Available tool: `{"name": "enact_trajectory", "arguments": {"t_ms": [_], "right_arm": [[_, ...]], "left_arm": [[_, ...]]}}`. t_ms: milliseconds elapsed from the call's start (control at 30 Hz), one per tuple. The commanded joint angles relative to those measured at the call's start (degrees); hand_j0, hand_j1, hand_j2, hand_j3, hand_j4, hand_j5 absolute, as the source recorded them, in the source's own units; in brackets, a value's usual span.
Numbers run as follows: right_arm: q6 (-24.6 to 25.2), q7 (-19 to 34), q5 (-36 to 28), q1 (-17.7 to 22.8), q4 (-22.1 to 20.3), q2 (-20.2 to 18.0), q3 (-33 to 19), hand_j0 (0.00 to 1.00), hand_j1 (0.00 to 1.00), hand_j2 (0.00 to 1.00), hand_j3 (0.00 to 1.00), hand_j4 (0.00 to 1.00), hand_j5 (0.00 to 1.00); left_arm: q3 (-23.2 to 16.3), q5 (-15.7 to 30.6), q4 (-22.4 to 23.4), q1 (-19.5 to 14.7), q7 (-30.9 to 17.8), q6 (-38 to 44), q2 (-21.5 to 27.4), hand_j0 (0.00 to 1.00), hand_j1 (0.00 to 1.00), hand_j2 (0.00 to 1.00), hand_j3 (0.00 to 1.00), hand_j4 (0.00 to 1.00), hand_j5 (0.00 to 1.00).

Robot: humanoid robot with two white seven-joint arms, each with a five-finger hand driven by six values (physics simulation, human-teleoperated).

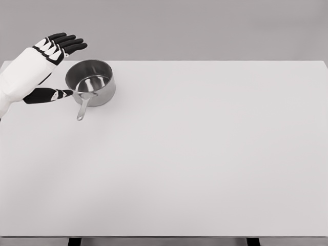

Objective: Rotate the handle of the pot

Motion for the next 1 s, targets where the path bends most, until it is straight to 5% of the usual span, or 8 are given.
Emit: {"name": "enact_trajectory", "arguments": {"t_ms": [0, 733, 867, 967], "right_arm": [[-0.06, -0.04, 0.05, 0.00, -0.11, 0.00, -0.02, 1.00, 1.00, 1.00, 1.00, 1.00, 1.00], [0.20, -0.13, -0.04, 0.35, 0.33, 0.00, -0.02, 1.00, 1.00, 1.00, 1.00, 1.00, 1.00], [0.20, -0.13, -0.04, 0.35, 0.33, 0.00, -0.02, 1.00, 1.00, 1.00, 1.00, 1.00, 1.00], [0.29, -0.13, -0.04, 0.35, 0.33, 0.00, -0.02, 1.00, 1.00, 1.00, 1.00, 1.00, 1.00]], "left_arm": [[0.00, 0.30, -0.01, 0.00, 0.04, -2.48, 0.62, 1.00, 1.00, 1.00, 1.00, 1.00, 1.00], [-1.49, -3.04, 0.78, -1.84, 0.04, -4.59, -0.08, 1.00, 1.00, 1.00, 1.00, 1.00, 1.00], [-10.45, -4.80, 1.92, -7.47, 0.04, -4.51, -0.26, 1.00, 1.00, 1.00, 1.00, 1.00, 1.00], [-11.95, -5.06, 3.68, -9.14, 0.04, -4.42, -1.93, 1.00, 1.00, 1.00, 1.00, 1.00, 1.00]]}}
